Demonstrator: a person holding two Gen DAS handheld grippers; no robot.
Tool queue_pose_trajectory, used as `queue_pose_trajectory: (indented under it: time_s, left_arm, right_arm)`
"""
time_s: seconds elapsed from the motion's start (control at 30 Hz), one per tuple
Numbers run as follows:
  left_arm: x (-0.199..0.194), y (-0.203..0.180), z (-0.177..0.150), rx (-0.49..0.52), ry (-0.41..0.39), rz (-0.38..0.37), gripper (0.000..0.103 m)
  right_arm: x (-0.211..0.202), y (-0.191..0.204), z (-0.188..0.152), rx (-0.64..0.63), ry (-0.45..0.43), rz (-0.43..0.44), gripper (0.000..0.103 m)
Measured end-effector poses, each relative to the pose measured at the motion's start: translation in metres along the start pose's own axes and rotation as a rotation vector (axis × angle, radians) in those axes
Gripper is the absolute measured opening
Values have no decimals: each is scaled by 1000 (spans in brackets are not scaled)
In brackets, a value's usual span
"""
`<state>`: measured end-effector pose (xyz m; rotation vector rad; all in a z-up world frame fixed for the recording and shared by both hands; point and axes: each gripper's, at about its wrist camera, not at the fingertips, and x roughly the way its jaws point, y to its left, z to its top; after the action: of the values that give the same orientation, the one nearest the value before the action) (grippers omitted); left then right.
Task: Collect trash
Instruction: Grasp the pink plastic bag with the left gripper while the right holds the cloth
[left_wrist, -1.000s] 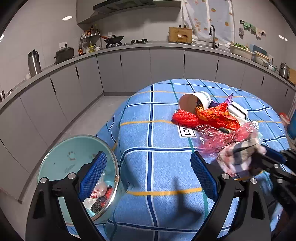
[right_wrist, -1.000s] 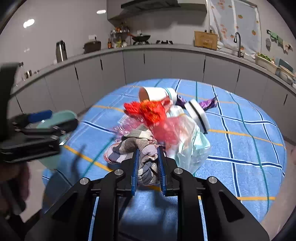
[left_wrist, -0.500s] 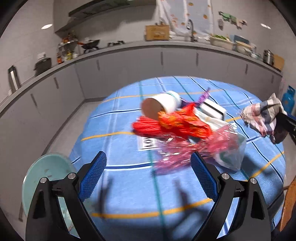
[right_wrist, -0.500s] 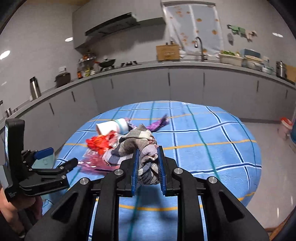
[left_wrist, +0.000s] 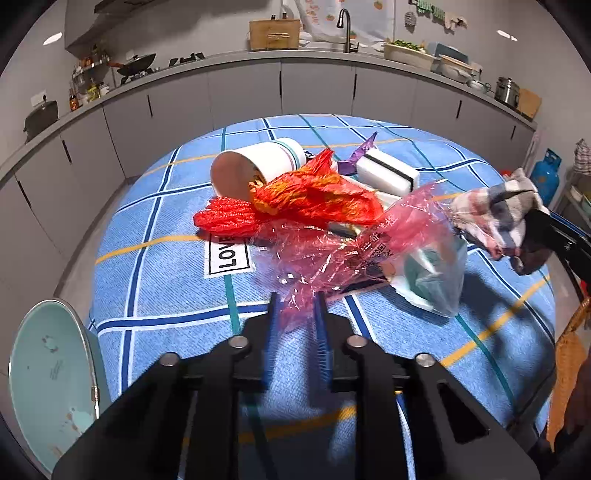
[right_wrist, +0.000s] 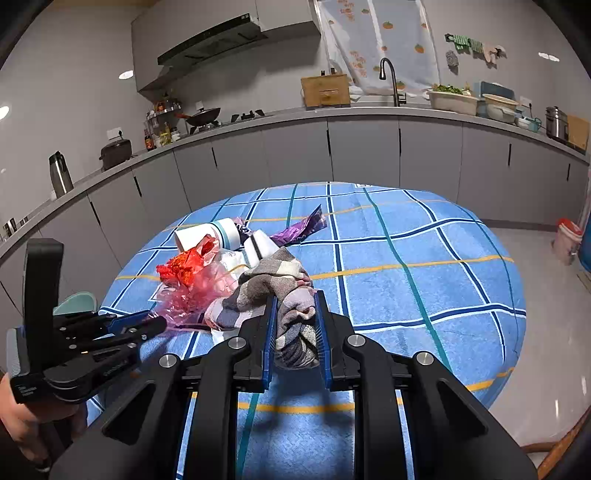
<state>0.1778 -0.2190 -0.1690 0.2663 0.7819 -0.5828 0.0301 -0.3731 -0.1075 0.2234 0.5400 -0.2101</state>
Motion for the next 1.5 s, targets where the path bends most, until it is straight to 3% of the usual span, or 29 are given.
queue_pose_trajectory:
  time_s: [0.33, 0.57, 0.97, 1.5]
  left_arm:
    - [-56, 5, -3, -5, -92, -15, 7]
    - [-89, 12, -4, -15, -155, 51, 7]
    - [-114, 57, -21, -109, -159, 181, 7]
    - [-130, 99, -34, -193, -161, 241, 7]
  right_arm:
    - [-8, 3, 2, -6, -20, -11, 20]
    - [-20, 14, 4, -20, -42, 9, 20]
    - [-23, 59, 18, -94, -72, 108, 20]
    - [-14, 110, 27, -162, -84, 204, 20]
